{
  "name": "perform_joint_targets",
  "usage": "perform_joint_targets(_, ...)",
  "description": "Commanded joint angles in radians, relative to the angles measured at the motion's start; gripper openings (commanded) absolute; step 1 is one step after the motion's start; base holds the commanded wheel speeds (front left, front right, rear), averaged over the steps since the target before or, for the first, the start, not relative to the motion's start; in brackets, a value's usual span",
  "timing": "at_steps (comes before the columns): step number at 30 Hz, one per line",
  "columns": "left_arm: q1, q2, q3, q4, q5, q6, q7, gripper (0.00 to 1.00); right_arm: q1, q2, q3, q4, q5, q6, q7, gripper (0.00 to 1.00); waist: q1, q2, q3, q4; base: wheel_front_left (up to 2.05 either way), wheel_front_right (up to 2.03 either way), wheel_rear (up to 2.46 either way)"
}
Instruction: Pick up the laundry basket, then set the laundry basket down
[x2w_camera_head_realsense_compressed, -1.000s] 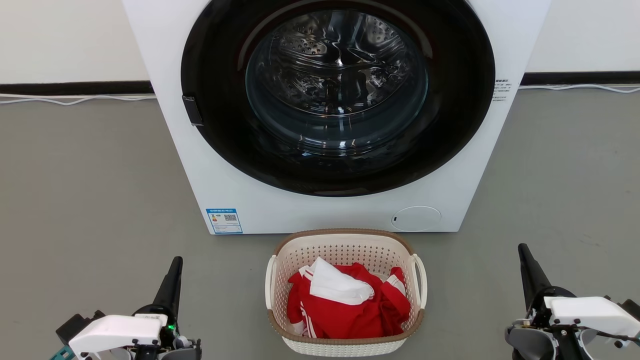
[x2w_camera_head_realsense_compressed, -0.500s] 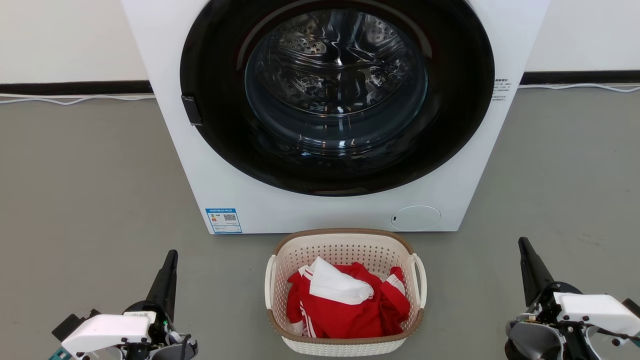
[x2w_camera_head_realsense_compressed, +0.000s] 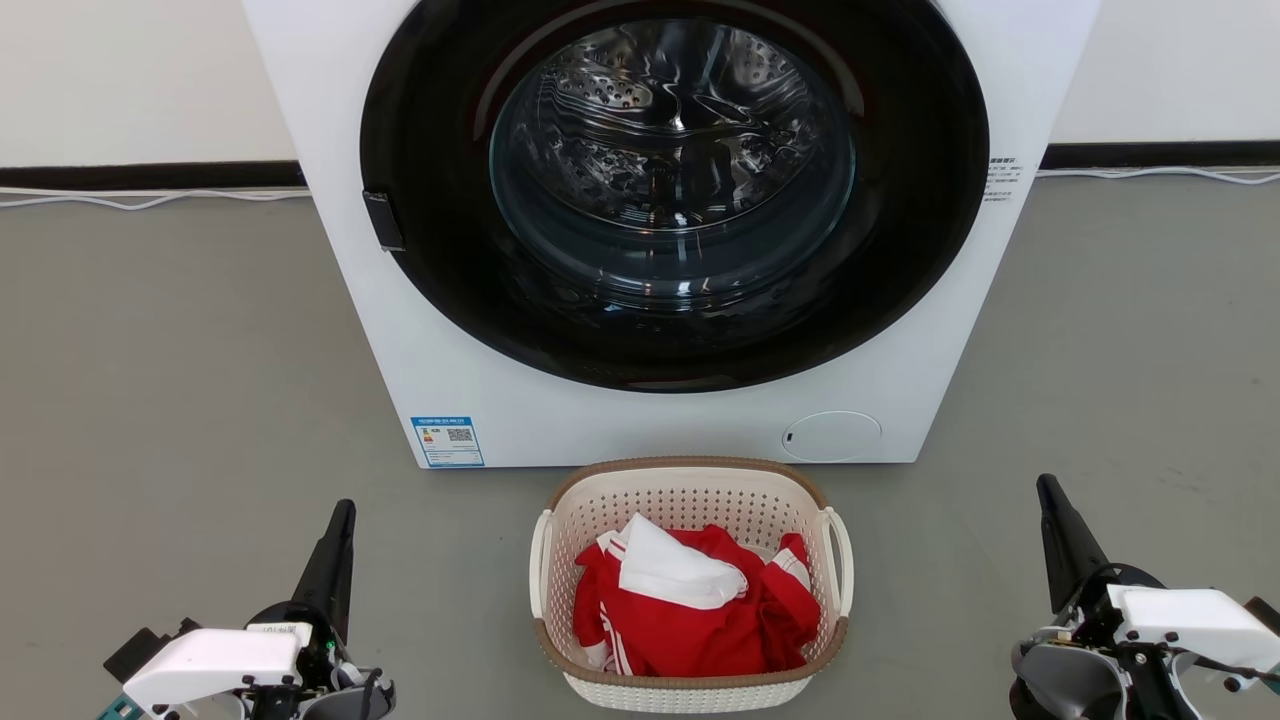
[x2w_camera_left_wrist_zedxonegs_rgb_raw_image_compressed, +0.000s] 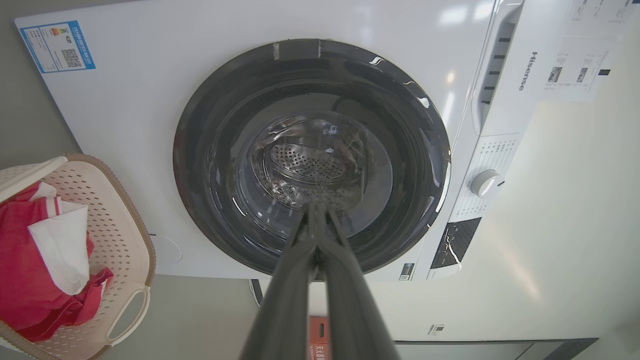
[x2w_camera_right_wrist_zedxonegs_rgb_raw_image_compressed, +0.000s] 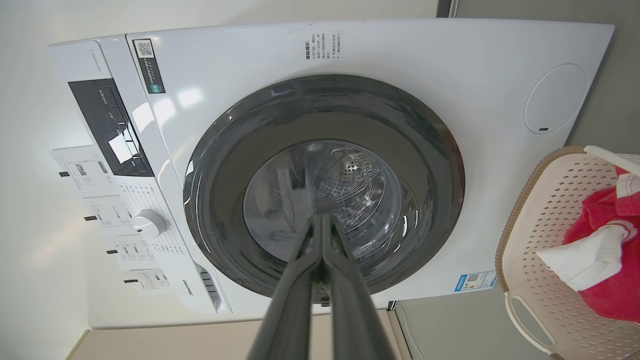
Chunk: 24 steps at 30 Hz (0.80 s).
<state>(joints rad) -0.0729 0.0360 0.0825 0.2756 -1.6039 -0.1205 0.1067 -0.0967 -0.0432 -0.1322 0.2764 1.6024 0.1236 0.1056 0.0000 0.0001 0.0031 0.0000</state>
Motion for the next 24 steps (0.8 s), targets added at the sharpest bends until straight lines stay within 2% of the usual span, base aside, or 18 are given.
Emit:
perform_joint_targets(1,-0.035,0.014,0.031,-0.03,-0.005,-0.01,0.006,0.0,-0.011,-0.007,0.018,-0.032,0.006,0.007,0.008,0.0,0.0,-0.0001,0.0,0.0,0.0,0.0,0.0)
perform_joint_targets(24,-0.035,0.014,0.031,-0.03,-0.005,-0.01,0.006,0.0,-0.011,-0.007,0.018,-0.032,0.006,0.007,0.008,0.0,0.0,-0.0001,0.0,0.0,0.0,0.0,0.0)
